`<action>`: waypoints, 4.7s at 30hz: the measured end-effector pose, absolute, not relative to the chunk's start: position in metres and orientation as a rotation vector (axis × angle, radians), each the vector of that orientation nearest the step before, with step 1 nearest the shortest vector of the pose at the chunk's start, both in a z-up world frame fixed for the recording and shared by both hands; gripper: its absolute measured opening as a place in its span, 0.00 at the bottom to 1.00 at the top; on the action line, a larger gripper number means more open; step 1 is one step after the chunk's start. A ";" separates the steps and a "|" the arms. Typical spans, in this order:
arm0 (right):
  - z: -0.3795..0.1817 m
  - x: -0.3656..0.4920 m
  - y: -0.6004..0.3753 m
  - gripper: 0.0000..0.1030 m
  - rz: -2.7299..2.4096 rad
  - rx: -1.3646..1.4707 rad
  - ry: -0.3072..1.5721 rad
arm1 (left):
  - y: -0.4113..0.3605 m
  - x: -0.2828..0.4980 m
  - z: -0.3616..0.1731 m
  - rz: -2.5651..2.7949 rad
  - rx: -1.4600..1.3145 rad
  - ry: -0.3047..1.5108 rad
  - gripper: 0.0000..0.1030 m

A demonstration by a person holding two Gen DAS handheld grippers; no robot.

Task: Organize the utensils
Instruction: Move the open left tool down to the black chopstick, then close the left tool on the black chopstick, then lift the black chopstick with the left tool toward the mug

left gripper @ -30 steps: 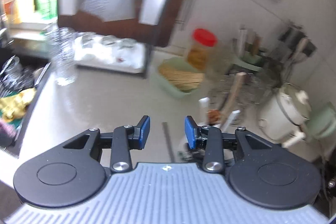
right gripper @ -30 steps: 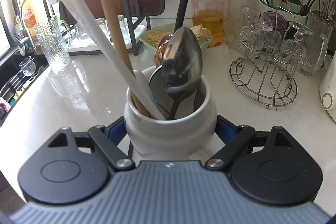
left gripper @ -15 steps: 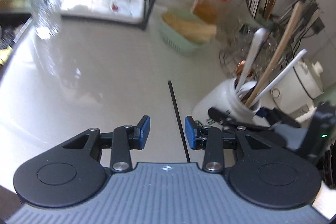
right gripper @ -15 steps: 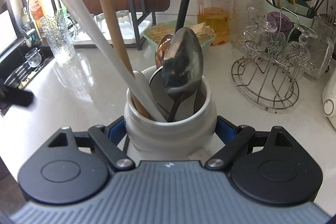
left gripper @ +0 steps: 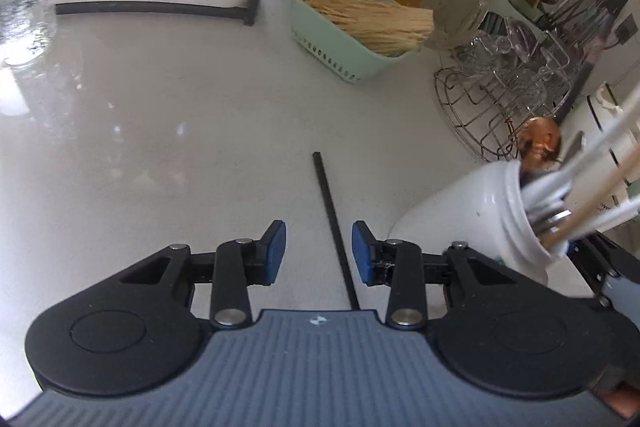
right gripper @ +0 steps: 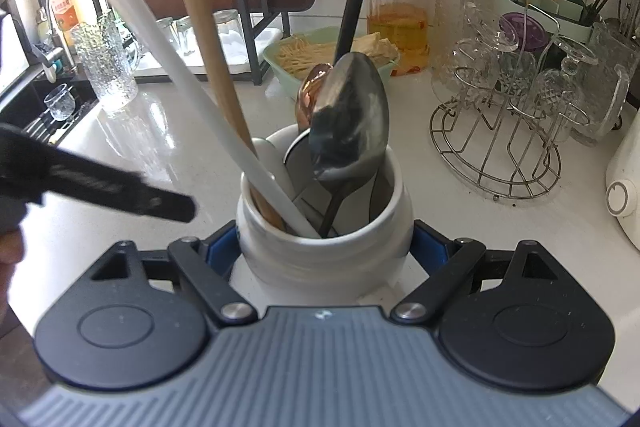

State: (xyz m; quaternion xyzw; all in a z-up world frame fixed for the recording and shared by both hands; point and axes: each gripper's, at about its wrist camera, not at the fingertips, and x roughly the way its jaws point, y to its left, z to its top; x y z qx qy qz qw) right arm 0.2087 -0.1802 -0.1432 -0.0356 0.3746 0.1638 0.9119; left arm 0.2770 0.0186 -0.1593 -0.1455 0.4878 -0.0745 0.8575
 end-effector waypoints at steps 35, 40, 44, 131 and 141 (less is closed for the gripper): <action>-0.145 0.204 -0.190 0.88 0.404 -0.090 0.734 | -0.037 0.274 -0.173 -0.086 -0.090 1.009 0.00; -0.146 0.206 -0.193 0.88 0.427 -0.094 0.727 | -0.029 0.263 -0.167 -0.053 -0.123 1.004 0.00; -0.147 0.208 -0.194 0.88 0.435 -0.096 0.727 | -0.021 0.254 -0.166 -0.035 -0.172 1.020 0.00; -0.142 0.208 -0.176 0.88 0.278 -0.047 0.753 | 0.042 0.228 -0.041 -0.202 -0.306 0.788 0.05; -0.142 0.209 -0.176 0.88 0.277 -0.042 0.755 | 0.040 0.216 -0.017 -0.218 -0.294 0.745 0.05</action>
